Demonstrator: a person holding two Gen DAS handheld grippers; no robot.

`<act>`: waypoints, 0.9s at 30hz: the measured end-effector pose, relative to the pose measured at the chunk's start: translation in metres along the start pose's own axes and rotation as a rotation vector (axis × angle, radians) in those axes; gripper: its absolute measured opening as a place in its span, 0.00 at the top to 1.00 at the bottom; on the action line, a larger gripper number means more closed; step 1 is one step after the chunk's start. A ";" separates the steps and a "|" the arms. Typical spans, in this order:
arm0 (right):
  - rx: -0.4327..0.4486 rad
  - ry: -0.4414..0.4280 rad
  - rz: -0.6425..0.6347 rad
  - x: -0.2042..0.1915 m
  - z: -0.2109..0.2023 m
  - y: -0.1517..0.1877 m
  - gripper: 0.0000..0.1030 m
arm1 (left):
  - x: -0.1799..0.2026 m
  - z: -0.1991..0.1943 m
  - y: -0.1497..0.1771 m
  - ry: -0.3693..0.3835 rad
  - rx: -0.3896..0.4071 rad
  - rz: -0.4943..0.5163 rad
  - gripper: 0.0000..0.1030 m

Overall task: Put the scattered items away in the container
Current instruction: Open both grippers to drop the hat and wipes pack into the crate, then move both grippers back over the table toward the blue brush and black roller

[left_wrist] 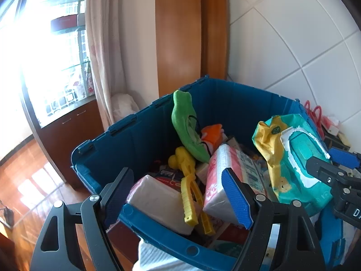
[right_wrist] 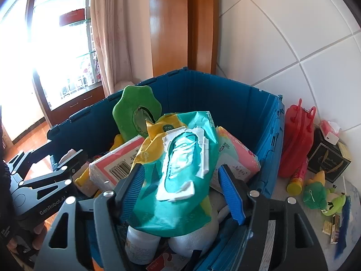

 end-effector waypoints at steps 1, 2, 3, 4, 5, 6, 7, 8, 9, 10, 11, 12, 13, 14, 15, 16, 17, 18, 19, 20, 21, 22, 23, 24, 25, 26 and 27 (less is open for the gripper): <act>0.000 0.000 -0.001 0.000 0.000 0.000 0.35 | 0.002 0.000 0.000 0.002 0.000 0.001 0.22; 0.000 0.000 -0.001 0.000 0.000 0.001 0.35 | 0.003 -0.001 0.000 0.004 0.001 0.004 0.22; 0.000 0.000 -0.001 0.000 -0.001 0.001 0.35 | 0.005 -0.002 0.000 0.006 0.003 0.007 0.22; 0.001 0.000 0.000 0.000 -0.001 0.001 0.35 | 0.007 -0.003 0.000 0.008 0.005 0.010 0.22; 0.002 0.002 0.002 0.001 -0.002 0.001 0.35 | 0.008 -0.003 0.000 0.010 0.007 0.013 0.21; 0.003 0.004 0.004 0.002 -0.002 0.001 0.34 | 0.010 -0.004 -0.001 0.013 0.009 0.014 0.21; 0.005 0.007 0.006 0.003 -0.004 0.001 0.32 | 0.011 -0.004 -0.001 0.016 0.011 0.016 0.21; 0.008 0.010 0.009 0.005 -0.005 0.001 0.28 | 0.013 -0.005 -0.001 0.019 0.012 0.018 0.21; 0.011 0.015 0.012 0.007 -0.006 0.001 0.26 | 0.015 -0.006 -0.001 0.023 0.014 0.020 0.21; 0.013 0.019 0.013 0.008 -0.008 0.001 0.25 | 0.017 -0.006 -0.001 0.026 0.015 0.022 0.21; 0.015 0.020 0.015 0.010 -0.009 0.002 0.25 | 0.020 -0.007 -0.002 0.030 0.017 0.026 0.21; 0.017 0.023 0.018 0.012 -0.010 0.002 0.25 | 0.023 -0.008 -0.002 0.034 0.018 0.030 0.21; 0.018 0.025 0.021 0.014 -0.012 0.002 0.25 | 0.026 -0.008 -0.002 0.037 0.019 0.033 0.21; 0.020 0.027 0.025 0.016 -0.013 0.003 0.25 | 0.028 -0.009 -0.002 0.041 0.021 0.037 0.21; 0.022 0.029 0.027 0.017 -0.014 0.003 0.25 | 0.031 -0.010 -0.002 0.045 0.022 0.041 0.21; 0.023 0.031 0.029 0.019 -0.016 0.004 0.25 | 0.035 -0.011 -0.003 0.049 0.024 0.044 0.21; 0.025 0.033 0.032 0.022 -0.017 0.005 0.25 | 0.038 -0.012 -0.003 0.053 0.026 0.048 0.21; 0.027 0.035 0.035 0.024 -0.019 0.005 0.25 | 0.041 -0.014 -0.004 0.055 0.029 0.052 0.21; 0.028 0.036 0.039 0.027 -0.020 0.006 0.25 | 0.044 -0.015 -0.004 0.058 0.031 0.055 0.21; 0.028 0.038 0.041 0.029 -0.021 0.007 0.25 | 0.047 -0.016 -0.005 0.061 0.034 0.058 0.21; 0.029 0.040 0.043 0.032 -0.023 0.008 0.25 | 0.050 -0.018 -0.005 0.064 0.036 0.061 0.21; 0.031 0.042 0.046 0.034 -0.024 0.008 0.25 | 0.054 -0.019 -0.005 0.067 0.038 0.064 0.21; 0.033 0.044 0.050 0.038 -0.026 0.009 0.25 | 0.057 -0.020 -0.005 0.069 0.040 0.067 0.21; 0.035 0.046 0.052 0.041 -0.028 0.010 0.25 | 0.061 -0.021 -0.005 0.072 0.042 0.070 0.21; 0.037 0.047 0.055 0.044 -0.030 0.011 0.25 | 0.065 -0.022 -0.005 0.074 0.044 0.074 0.21; 0.039 0.049 0.058 0.047 -0.032 0.012 0.25 | 0.069 -0.024 -0.004 0.075 0.046 0.078 0.21; 0.042 0.051 0.061 0.051 -0.034 0.012 0.25 | 0.074 -0.026 -0.004 0.077 0.049 0.082 0.21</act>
Point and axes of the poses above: each gripper's, at about its wrist camera, not at the fingertips, and z roughly the way its jaws point, x to its right, y to its underside, the point moved 7 cm from there along z, roughly the way its jaws point
